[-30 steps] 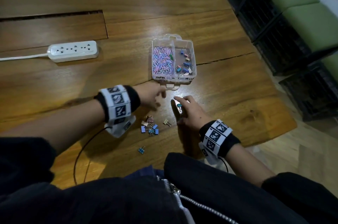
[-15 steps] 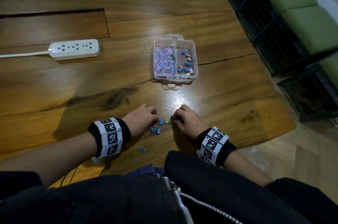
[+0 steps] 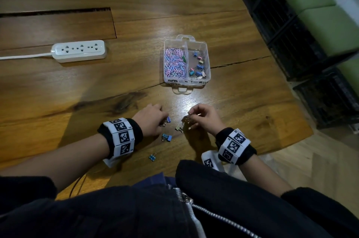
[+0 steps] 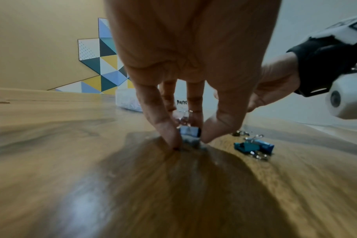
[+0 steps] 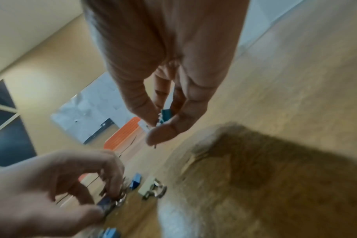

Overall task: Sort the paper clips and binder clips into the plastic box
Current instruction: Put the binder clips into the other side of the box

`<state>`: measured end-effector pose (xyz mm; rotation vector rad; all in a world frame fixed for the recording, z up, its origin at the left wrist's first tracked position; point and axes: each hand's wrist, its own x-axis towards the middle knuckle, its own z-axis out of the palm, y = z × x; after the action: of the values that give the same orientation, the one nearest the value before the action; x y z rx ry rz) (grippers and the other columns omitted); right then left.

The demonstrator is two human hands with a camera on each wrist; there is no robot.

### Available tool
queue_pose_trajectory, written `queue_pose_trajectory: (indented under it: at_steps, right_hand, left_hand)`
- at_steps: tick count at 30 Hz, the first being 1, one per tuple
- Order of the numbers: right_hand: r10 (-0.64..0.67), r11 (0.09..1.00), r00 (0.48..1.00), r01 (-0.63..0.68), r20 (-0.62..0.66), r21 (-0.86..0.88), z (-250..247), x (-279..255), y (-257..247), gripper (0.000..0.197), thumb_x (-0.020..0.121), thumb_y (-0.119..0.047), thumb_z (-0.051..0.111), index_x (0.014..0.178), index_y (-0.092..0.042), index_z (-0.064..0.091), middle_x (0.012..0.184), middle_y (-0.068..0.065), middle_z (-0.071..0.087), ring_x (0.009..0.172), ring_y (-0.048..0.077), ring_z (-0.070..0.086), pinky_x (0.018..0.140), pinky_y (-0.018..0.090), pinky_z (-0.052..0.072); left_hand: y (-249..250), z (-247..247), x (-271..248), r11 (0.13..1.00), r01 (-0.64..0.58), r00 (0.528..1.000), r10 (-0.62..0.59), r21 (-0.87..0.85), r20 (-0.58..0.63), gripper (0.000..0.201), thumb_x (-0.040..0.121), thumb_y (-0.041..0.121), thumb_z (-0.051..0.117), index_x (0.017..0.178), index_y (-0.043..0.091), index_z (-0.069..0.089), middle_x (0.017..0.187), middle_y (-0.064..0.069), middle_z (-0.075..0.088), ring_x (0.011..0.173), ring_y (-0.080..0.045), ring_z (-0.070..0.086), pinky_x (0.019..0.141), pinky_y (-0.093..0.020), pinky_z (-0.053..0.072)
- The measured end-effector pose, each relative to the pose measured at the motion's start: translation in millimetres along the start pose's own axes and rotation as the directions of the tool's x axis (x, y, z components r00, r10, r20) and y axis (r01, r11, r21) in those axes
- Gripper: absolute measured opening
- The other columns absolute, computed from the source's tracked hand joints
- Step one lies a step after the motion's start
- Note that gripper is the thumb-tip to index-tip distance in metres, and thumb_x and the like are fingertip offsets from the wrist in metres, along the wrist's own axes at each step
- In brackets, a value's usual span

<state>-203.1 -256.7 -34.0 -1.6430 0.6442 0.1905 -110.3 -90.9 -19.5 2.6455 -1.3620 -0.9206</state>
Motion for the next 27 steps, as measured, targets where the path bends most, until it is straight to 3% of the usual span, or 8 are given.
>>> queue_pose_trajectory:
  at_steps: [2,4,8,13,21,24,27]
  right_hand:
    - [-0.018,0.988,1.0,0.017,-0.004,-0.155,8,-2,1,0.018,0.082,0.003,0.056,0.076,-0.013,0.061,0.082,-0.004,0.057,0.074,0.009,0.057,0.055,0.014,0.05]
    - [-0.091,0.906,0.995,0.069,-0.031,-0.417,17,-6,3,0.013,0.082,-0.001,0.057,0.085,-0.01,0.066,0.085,-0.007,0.056,0.078,0.006,0.052,0.064,0.011,0.042]
    - [-0.252,0.718,0.967,0.213,0.038,-0.662,30,-13,11,0.022,0.087,-0.004,0.05,0.102,-0.003,0.065,0.107,0.007,0.055,0.1,0.015,0.048,0.084,0.014,0.032]
    - [-0.258,0.6,0.956,0.273,0.141,-0.752,38,-17,19,0.028,0.091,-0.011,0.045,0.112,-0.003,0.061,0.119,0.01,0.052,0.114,0.021,0.043,0.099,0.025,0.033]
    - [-0.301,0.509,0.929,0.346,0.214,-0.788,41,-19,21,0.031,0.086,-0.021,0.053,0.113,-0.008,0.058,0.118,0.009,0.053,0.111,0.022,0.045,0.091,0.029,0.041]
    - [-0.301,0.458,0.926,0.351,0.229,-0.817,41,-19,21,0.03,0.087,-0.021,0.053,0.115,-0.014,0.057,0.122,0.005,0.051,0.111,0.02,0.043,0.087,0.025,0.038]
    - [-0.266,0.472,0.937,0.332,0.227,-0.817,40,-15,17,0.027,0.09,-0.017,0.05,0.114,-0.011,0.059,0.122,0.007,0.05,0.111,0.021,0.044,0.09,0.027,0.038]
  left_hand:
    - [-1,0,0,1.0,0.024,1.0,-0.024,-0.019,-0.012,0.035,0.085,0.022,0.055,0.119,0.014,0.054,0.117,-0.007,0.047,0.103,-0.021,0.045,0.083,-0.027,0.043]
    - [-3,1,-1,0.998,0.04,0.999,-0.041,-0.039,-0.026,0.032,0.085,0.02,0.055,0.116,0.013,0.056,0.118,-0.006,0.047,0.104,-0.021,0.044,0.085,-0.028,0.044]
    - [-2,5,-3,0.999,0.036,0.997,-0.038,-0.041,-0.066,0.033,0.087,0.019,0.052,0.119,0.013,0.056,0.123,-0.006,0.045,0.106,-0.021,0.044,0.087,-0.029,0.045]
    - [-7,5,-7,0.998,0.024,0.996,-0.029,-0.053,-0.087,0.037,0.091,0.026,0.048,0.127,0.015,0.05,0.13,-0.005,0.043,0.111,-0.02,0.043,0.09,-0.028,0.044]
    - [-8,9,-7,0.999,0.043,0.994,-0.044,-0.009,-0.104,0.04,0.093,0.021,0.044,0.132,0.022,0.04,0.134,-0.004,0.042,0.116,-0.025,0.039,0.089,-0.032,0.047]
    - [-8,10,-7,0.999,0.032,0.994,-0.028,0.032,-0.11,0.036,0.094,0.021,0.043,0.131,0.022,0.044,0.133,-0.005,0.042,0.115,-0.026,0.04,0.088,-0.033,0.048]
    - [-11,8,-6,0.999,0.023,0.995,-0.02,0.03,-0.097,0.036,0.094,0.02,0.044,0.13,0.021,0.046,0.133,-0.005,0.043,0.114,-0.026,0.041,0.09,-0.032,0.045]
